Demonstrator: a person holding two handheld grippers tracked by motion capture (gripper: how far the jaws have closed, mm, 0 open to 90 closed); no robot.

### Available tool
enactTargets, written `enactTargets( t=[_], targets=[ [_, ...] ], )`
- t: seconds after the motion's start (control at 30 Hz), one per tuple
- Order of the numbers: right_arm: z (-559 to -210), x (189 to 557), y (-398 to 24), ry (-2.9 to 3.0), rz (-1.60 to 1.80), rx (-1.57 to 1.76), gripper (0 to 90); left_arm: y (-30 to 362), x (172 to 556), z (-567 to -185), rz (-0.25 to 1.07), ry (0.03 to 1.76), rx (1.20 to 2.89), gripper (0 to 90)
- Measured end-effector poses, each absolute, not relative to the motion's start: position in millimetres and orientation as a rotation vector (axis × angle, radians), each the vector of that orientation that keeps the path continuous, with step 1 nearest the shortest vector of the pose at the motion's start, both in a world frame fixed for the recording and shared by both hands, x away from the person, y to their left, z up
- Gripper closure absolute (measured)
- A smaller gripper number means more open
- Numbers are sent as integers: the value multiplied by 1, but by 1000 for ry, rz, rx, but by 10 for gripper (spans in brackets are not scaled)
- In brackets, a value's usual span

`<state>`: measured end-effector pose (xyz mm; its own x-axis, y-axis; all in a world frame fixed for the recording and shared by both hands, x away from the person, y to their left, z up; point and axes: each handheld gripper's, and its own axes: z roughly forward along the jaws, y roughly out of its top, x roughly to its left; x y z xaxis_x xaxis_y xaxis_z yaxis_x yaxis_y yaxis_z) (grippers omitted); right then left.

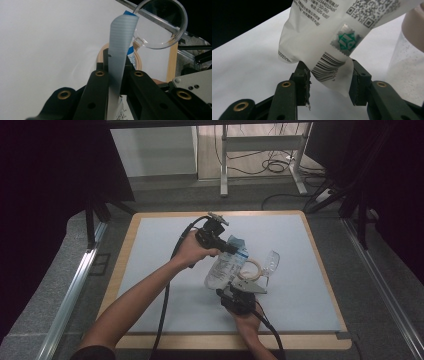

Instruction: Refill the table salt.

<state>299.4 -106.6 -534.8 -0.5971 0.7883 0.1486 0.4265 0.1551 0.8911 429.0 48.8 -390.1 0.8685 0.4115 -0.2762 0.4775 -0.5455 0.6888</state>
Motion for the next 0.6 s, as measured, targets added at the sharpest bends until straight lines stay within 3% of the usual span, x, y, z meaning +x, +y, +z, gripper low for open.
enactTargets(
  t=[0.3, 0.6],
  targets=[
    [-534, 299, -112, 2083, 1421, 1176, 568, 56, 426, -388, -82, 638, 2172, 893],
    [-535, 304, -111, 2128, 1423, 1176, 471, 73, 422, -388, -65, 664, 2101, 896]
  ],
)
